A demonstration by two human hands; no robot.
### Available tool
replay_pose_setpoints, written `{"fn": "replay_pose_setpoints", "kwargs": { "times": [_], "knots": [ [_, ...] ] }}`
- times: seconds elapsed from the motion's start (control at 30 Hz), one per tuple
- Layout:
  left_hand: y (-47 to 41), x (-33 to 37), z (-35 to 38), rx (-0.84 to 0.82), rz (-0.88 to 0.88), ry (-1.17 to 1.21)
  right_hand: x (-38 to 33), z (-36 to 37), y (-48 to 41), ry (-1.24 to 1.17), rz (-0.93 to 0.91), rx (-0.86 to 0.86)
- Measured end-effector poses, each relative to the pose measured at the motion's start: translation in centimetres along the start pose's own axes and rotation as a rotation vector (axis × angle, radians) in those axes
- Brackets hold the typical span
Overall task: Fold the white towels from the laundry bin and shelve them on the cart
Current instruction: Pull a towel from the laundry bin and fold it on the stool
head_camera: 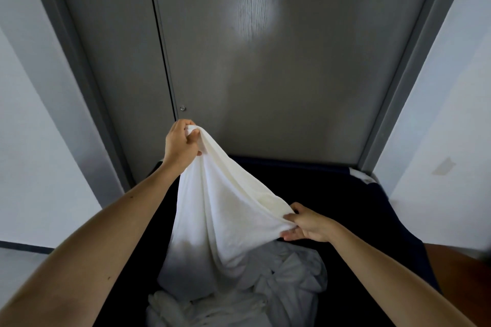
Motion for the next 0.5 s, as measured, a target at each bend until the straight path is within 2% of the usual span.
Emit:
{"fn": "replay_pose_setpoints", "kwargs": {
  "times": [0.17,0.27,0.37,0.5],
  "knots": [
    [0.1,0.2,-0.3,0.021,-0.028,0.037,-0.6,-0.4,0.8,-0.526,-0.020,0.058],
    [0.0,0.3,-0.5,0.031,-0.031,0.051,-0.6,-0.8,0.9,-0.737,-0.012,0.129],
    [0.1,0.0,-0.8,0.038,-0.039,0.042,-0.4,-1.0,1.1,-0.742,-0.020,0.171],
    [0.0,-0.8,-1.3,0.060,-0.069,0.029,-0.7,-1.3,1.6,-0.537,0.000,0.169]
  ]
}}
Point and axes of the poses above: each hand's wrist, its own y-axis away from the middle knuckle, its own z-axis out of the palm, x = y × z, the point moved 5 cm from there along -y, towards the middle knuckle, and after that the axes turned 2 degrees about x, right-handed, at the moved point
